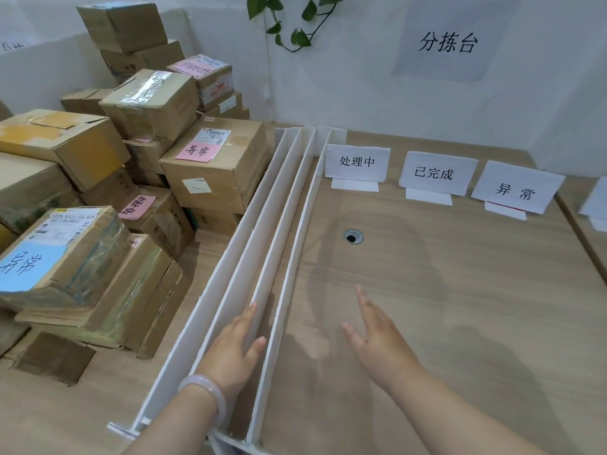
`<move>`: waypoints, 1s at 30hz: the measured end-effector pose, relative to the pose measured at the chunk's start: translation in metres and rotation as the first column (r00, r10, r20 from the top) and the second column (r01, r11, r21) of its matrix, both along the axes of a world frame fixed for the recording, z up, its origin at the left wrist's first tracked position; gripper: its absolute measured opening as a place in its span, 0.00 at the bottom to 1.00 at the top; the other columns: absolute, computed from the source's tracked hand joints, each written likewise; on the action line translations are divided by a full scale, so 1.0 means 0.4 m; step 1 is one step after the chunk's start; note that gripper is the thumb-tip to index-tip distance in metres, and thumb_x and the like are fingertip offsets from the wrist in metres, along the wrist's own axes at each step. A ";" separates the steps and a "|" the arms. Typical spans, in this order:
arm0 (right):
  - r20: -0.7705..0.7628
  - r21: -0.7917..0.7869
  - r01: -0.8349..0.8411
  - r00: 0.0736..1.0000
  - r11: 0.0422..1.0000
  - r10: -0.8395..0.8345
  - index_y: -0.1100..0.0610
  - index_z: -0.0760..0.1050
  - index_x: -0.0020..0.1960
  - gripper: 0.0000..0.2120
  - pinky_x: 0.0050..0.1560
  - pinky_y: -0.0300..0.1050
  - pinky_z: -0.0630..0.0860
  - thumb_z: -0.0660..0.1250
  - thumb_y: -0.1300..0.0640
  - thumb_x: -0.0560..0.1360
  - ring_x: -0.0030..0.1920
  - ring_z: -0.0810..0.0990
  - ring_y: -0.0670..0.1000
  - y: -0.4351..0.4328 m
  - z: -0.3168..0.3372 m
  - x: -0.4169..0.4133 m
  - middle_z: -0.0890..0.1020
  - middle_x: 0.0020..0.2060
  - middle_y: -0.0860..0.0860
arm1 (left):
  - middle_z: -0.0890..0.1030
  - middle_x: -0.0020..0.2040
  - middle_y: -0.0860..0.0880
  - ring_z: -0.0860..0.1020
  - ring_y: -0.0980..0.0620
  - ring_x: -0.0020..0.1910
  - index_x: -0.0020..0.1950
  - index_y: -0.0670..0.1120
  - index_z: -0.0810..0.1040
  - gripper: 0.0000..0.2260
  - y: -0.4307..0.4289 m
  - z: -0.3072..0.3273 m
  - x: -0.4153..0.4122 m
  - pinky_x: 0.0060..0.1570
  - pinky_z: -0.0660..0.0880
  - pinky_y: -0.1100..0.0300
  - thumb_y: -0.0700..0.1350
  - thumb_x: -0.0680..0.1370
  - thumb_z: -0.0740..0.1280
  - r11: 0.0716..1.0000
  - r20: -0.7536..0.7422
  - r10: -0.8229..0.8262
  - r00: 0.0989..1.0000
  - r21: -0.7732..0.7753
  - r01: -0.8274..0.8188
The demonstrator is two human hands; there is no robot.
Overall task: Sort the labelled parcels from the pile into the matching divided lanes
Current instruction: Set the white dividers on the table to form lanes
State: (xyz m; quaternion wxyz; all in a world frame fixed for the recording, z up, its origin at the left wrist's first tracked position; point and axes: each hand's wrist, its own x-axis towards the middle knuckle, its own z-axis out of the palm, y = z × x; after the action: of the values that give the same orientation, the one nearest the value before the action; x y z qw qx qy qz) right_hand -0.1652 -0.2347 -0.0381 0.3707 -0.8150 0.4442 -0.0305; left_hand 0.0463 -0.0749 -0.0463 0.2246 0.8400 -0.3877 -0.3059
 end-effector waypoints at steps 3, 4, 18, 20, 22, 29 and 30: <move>0.120 0.005 0.366 0.924 0.931 -0.364 0.49 0.44 0.80 0.37 0.75 0.46 0.54 0.62 0.47 0.79 0.77 0.58 0.53 -0.074 -0.020 -0.127 0.57 0.78 0.52 | 0.59 0.78 0.55 0.58 0.54 0.77 0.79 0.58 0.50 0.29 -0.001 0.002 -0.010 0.74 0.58 0.58 0.52 0.82 0.61 0.999 -0.009 0.010 1.000 -0.041 -0.010; 0.143 -0.001 0.485 0.866 0.875 -0.480 0.51 0.44 0.80 0.37 0.74 0.48 0.56 0.62 0.48 0.79 0.76 0.60 0.56 -0.098 -0.020 -0.163 0.59 0.77 0.56 | 0.59 0.78 0.55 0.58 0.55 0.77 0.79 0.58 0.51 0.29 -0.001 0.003 -0.013 0.74 0.58 0.59 0.52 0.82 0.62 0.999 -0.011 0.015 1.000 -0.049 -0.015; 0.028 0.010 -0.173 0.985 0.985 0.173 0.41 0.36 0.78 0.37 0.76 0.48 0.49 0.58 0.40 0.79 0.78 0.45 0.48 0.125 0.071 0.172 0.45 0.79 0.46 | 0.58 0.79 0.54 0.58 0.54 0.77 0.80 0.58 0.47 0.32 -0.007 0.009 -0.028 0.73 0.59 0.56 0.55 0.81 0.61 0.999 -0.030 0.029 0.999 -0.028 -0.030; 0.015 0.047 -0.218 0.976 0.975 0.218 0.41 0.35 0.78 0.38 0.76 0.51 0.51 0.57 0.39 0.79 0.78 0.44 0.48 0.146 0.065 0.211 0.44 0.79 0.45 | 0.57 0.79 0.55 0.59 0.54 0.77 0.79 0.61 0.48 0.31 -0.005 0.006 -0.030 0.73 0.59 0.55 0.52 0.82 0.62 0.998 -0.065 0.048 0.997 -0.034 -0.050; -0.014 0.076 -0.237 0.971 0.969 0.238 0.43 0.35 0.78 0.38 0.77 0.51 0.51 0.57 0.39 0.79 0.78 0.44 0.48 0.157 0.058 0.233 0.42 0.79 0.44 | 0.57 0.79 0.57 0.59 0.55 0.76 0.78 0.65 0.48 0.31 -0.003 0.005 -0.032 0.74 0.59 0.54 0.48 0.82 0.62 0.995 -0.104 0.086 0.991 -0.044 -0.091; -0.039 0.074 -0.231 0.971 0.970 0.234 0.48 0.33 0.78 0.40 0.76 0.46 0.53 0.58 0.43 0.80 0.78 0.44 0.46 0.179 0.029 0.236 0.33 0.76 0.41 | 0.57 0.79 0.57 0.59 0.55 0.76 0.77 0.66 0.45 0.36 -0.001 -0.005 -0.023 0.72 0.58 0.58 0.46 0.80 0.65 0.995 -0.084 0.088 0.993 -0.032 -0.091; -0.055 0.069 -0.231 0.971 0.971 0.234 0.49 0.33 0.78 0.40 0.76 0.47 0.54 0.57 0.43 0.80 0.78 0.44 0.46 0.179 0.027 0.233 0.32 0.76 0.41 | 0.57 0.79 0.57 0.60 0.55 0.76 0.77 0.67 0.44 0.37 -0.001 -0.008 -0.022 0.73 0.59 0.57 0.46 0.80 0.65 0.996 -0.078 0.086 0.993 -0.026 -0.088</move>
State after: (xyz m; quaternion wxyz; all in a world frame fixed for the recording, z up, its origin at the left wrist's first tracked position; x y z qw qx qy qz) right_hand -0.0722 -0.1630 -0.0272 0.3825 -0.8502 0.3579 0.0525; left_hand 0.0374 -0.0752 -0.0494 0.2646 0.8404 -0.3463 -0.3223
